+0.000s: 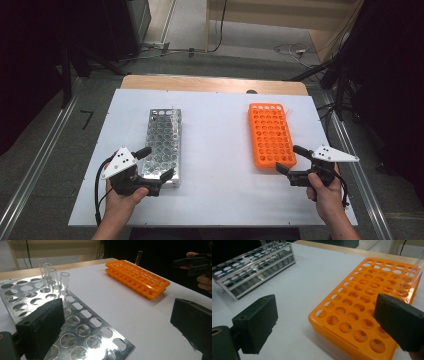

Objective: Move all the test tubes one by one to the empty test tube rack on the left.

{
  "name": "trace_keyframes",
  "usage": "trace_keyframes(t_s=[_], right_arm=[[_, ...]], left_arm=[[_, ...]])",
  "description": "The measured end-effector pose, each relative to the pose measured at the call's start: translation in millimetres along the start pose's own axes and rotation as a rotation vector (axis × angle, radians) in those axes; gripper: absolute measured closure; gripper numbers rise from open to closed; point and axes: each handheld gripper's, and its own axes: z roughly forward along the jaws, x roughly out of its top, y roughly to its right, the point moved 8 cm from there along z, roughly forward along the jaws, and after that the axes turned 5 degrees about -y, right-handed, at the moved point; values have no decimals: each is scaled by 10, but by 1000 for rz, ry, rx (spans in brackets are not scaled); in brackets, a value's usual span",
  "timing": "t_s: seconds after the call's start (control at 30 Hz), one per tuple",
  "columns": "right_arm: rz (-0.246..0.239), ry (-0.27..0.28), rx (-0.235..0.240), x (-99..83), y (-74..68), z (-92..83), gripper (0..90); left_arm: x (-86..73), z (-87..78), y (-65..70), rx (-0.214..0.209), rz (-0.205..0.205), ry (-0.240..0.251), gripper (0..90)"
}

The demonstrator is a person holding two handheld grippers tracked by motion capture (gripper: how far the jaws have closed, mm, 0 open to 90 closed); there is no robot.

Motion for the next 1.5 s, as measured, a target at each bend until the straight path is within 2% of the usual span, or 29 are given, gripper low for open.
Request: trace_keyframes(t_s=[0.3,0.47,0.53,0.77,0.87,0.93,1.03,1.23,1.5], right_arm=[[15,-9,-38,134,225,81,43],[47,-28,-69,211,408,154,49],[70,-41,-68,237,467,196,56],[116,-70,-118,312,672,376,122],[157,-93,-125,334,767,455,153],[175,-112,-150,334,843,511,170],[183,-135,-178,329,943,589,195],[205,-158,-199,325,1106,701,247],[226,-156,-212,291,1264,791,418]], left_arm=[[-11,9,0,-1,-4,-3,0],[-3,5,3,-3,-3,0,0],[-4,6,-1,-3,-6,1,0],[-2,4,6,-8,-9,2,0],[-6,2,2,-8,-9,1,0],[-11,4,2,-11,-8,0,0],[-17,11,7,-15,-9,-2,0],[-17,15,11,-17,-10,-1,0],[-16,12,10,-15,-9,-1,0]])
